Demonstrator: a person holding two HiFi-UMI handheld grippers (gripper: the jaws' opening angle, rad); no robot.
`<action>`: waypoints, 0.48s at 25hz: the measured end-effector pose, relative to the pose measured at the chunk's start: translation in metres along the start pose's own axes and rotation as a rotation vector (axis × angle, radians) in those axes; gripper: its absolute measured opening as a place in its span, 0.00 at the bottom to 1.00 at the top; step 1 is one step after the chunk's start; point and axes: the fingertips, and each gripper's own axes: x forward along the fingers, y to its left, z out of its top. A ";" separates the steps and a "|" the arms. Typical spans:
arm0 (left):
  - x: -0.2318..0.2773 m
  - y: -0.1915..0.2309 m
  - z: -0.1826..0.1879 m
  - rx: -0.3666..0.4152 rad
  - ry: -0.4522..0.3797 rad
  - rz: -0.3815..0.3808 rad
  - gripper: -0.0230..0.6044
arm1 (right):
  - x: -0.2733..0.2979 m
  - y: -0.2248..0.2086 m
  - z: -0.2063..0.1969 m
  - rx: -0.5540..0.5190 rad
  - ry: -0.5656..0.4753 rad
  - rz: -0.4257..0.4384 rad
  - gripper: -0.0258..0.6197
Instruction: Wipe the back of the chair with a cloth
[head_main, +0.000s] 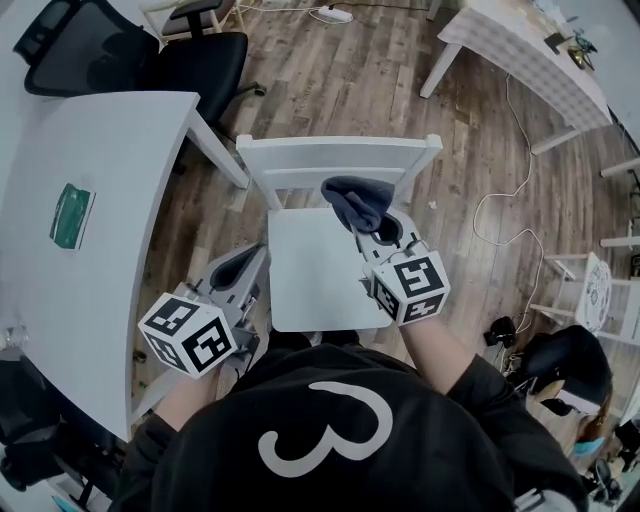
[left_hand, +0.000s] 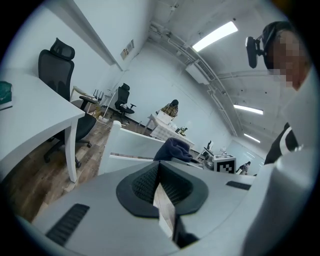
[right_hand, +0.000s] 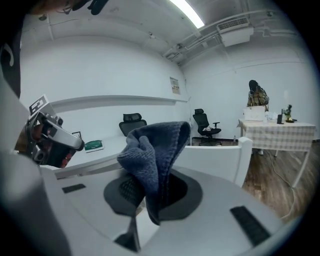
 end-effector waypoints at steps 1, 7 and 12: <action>-0.005 0.008 0.001 0.000 0.003 -0.001 0.06 | 0.005 0.012 0.002 0.001 -0.003 0.011 0.12; -0.039 0.055 0.005 -0.001 0.026 0.006 0.06 | 0.045 0.069 -0.001 0.025 -0.005 0.035 0.12; -0.060 0.088 0.007 0.000 0.046 0.011 0.06 | 0.077 0.094 -0.009 0.054 -0.001 0.017 0.12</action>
